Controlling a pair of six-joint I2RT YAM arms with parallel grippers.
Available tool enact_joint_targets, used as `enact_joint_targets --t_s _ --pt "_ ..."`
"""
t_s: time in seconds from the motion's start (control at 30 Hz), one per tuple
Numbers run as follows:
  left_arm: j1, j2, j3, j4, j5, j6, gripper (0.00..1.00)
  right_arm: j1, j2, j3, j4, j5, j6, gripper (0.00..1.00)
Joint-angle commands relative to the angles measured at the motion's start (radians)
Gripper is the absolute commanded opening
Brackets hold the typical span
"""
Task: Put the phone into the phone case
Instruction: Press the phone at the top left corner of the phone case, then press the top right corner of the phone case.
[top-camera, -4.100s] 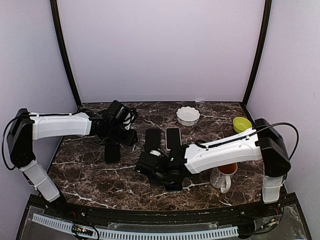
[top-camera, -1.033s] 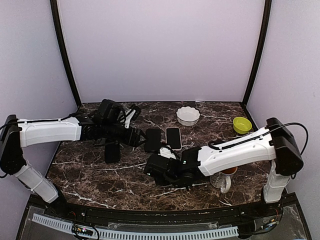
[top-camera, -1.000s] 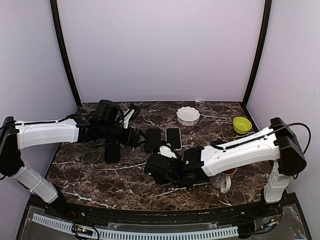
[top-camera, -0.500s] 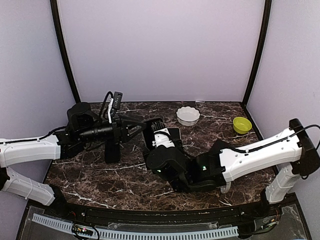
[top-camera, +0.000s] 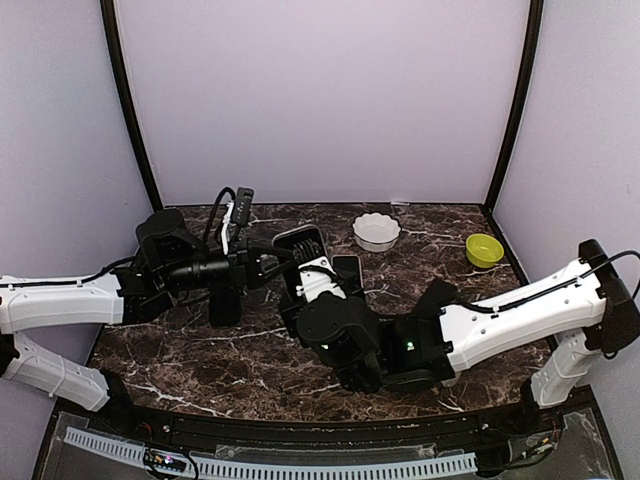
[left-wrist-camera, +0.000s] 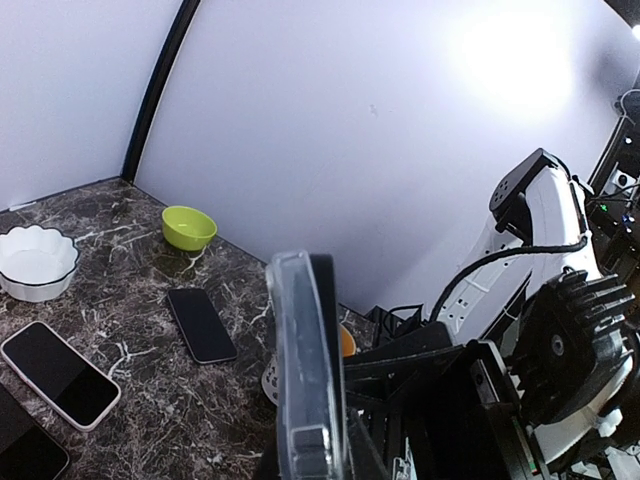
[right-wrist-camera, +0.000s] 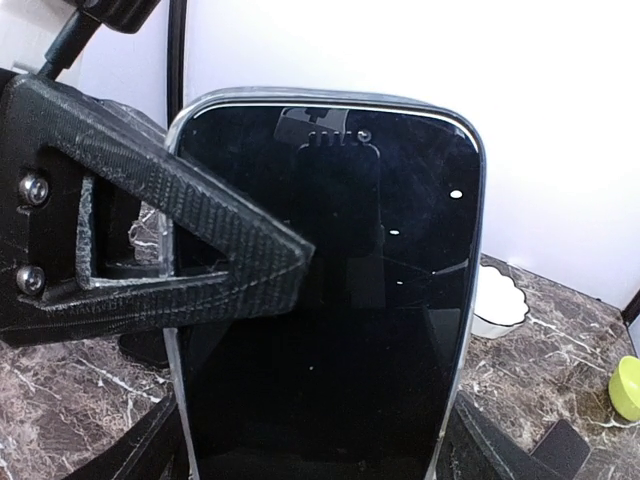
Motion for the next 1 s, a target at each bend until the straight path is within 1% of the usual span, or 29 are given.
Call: enact_joint_targets --t_s 0.0,0.03,0.07,0.1,0.13,0.2,0.23,0.33,0.37,0.43,0.5,0.63,0.77,0.87,0.93,0.97 --pt "-0.003 -0.028 -0.026 0.024 0.031 0.047 0.0 0.009 -0.081 -0.021 0.098 0.04 -0.027 0.4" --pt "-0.003 -0.026 -0.026 0.021 0.031 0.063 0.0 0.009 -0.091 -0.03 0.099 0.028 -0.032 0.44" --pt "-0.004 -0.027 -0.028 0.014 0.03 0.072 0.0 0.009 -0.107 -0.043 0.1 0.008 -0.037 0.52" --pt "-0.004 -0.027 -0.027 0.011 0.031 0.092 0.0 0.009 -0.126 -0.057 0.095 -0.013 -0.039 0.61" --pt "-0.005 -0.027 -0.025 0.0 0.036 0.115 0.0 0.009 -0.147 -0.082 0.086 -0.041 -0.04 0.76" --pt "-0.005 -0.03 -0.017 -0.022 0.05 0.149 0.0 0.005 -0.206 -0.119 0.045 -0.122 -0.043 0.93" --pt "-0.005 -0.032 -0.011 -0.031 0.058 0.16 0.0 -0.001 -0.24 -0.137 0.008 -0.188 -0.041 0.98" --pt "-0.006 -0.044 0.001 -0.059 0.105 0.205 0.0 -0.057 -0.36 -0.193 -0.118 -0.501 -0.026 0.98" --pt "-0.006 -0.046 0.004 -0.052 0.141 0.206 0.0 -0.078 -0.401 -0.222 -0.126 -0.595 -0.025 0.99" --pt "-0.008 -0.046 0.003 -0.023 0.205 0.194 0.0 -0.121 -0.483 -0.282 -0.099 -0.76 -0.024 0.98" --pt "-0.015 -0.036 0.001 0.014 0.26 0.165 0.0 -0.162 -0.553 -0.336 -0.027 -0.879 -0.034 0.99" --pt "-0.024 -0.014 0.008 0.071 0.338 0.105 0.0 -0.212 -0.622 -0.396 0.082 -0.985 -0.062 0.96" --pt "-0.041 0.005 0.026 0.076 0.379 0.09 0.0 -0.248 -0.586 -0.369 0.103 -1.08 -0.077 0.87" --pt "-0.05 0.004 0.03 0.078 0.387 0.095 0.0 -0.26 -0.548 -0.341 0.103 -1.121 -0.086 0.76" --pt "-0.053 0.001 0.035 0.067 0.385 0.103 0.0 -0.27 -0.532 -0.329 0.108 -1.122 -0.084 0.66" --pt "-0.056 -0.001 0.035 0.059 0.385 0.108 0.0 -0.275 -0.526 -0.323 0.112 -1.142 -0.081 0.59"
